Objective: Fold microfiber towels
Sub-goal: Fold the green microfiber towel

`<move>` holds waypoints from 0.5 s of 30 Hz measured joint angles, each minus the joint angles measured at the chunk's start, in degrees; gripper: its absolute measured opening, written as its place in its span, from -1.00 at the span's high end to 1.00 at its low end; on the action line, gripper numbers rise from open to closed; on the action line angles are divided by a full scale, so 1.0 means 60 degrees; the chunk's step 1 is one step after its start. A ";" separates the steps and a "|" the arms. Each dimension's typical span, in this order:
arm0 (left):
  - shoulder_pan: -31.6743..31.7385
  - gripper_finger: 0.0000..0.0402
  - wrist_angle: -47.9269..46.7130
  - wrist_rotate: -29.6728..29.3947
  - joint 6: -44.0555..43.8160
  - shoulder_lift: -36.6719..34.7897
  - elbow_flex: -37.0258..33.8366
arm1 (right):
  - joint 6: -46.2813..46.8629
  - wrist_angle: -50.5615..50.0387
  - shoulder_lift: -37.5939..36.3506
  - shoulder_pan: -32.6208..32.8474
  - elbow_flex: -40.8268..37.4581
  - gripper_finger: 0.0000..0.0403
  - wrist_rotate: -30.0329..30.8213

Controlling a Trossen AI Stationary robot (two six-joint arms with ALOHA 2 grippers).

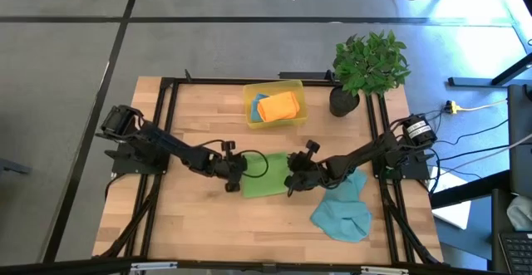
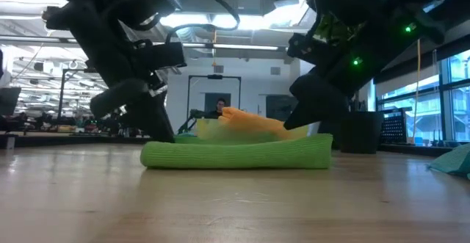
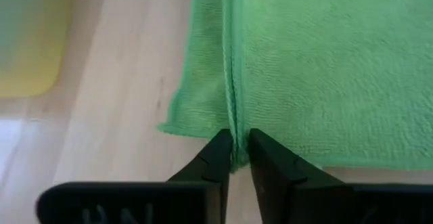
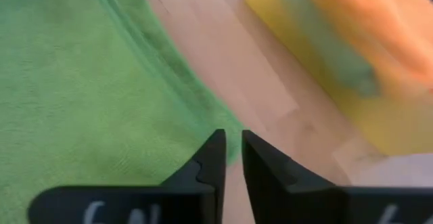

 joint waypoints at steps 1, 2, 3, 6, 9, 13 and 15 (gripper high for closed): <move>0.0029 0.74 0.0000 -0.0118 -0.0043 0.0004 0.0000 | 0.0003 -0.0055 0.0000 0.0000 0.0004 0.71 0.0130; 0.0054 0.70 0.0000 -0.0264 -0.0046 -0.0002 0.0000 | -0.0009 -0.0140 0.0000 0.0000 0.0004 0.67 0.0242; 0.0064 0.67 -0.0010 -0.0422 -0.0042 -0.0037 0.0000 | -0.0008 -0.0231 0.0000 0.0004 0.0001 0.63 0.0371; 0.0129 0.58 -0.0002 -0.0766 0.0027 -0.0199 0.0004 | 0.0011 -0.0501 -0.0046 0.0004 0.0003 0.53 0.0454; 0.0143 0.52 -0.0063 -0.0936 0.0153 -0.0443 0.0005 | 0.0114 -0.0830 -0.0186 0.0037 0.0004 0.45 0.0471; 0.0121 0.47 -0.0321 -0.1139 0.0207 -0.0998 0.0010 | -0.0014 -0.1304 -0.0595 0.0345 0.0000 0.42 0.0490; 0.0001 0.47 -0.0242 -0.1125 0.0200 -0.1291 0.0014 | -0.0393 -0.1260 -0.0833 0.0674 0.0000 0.42 0.0477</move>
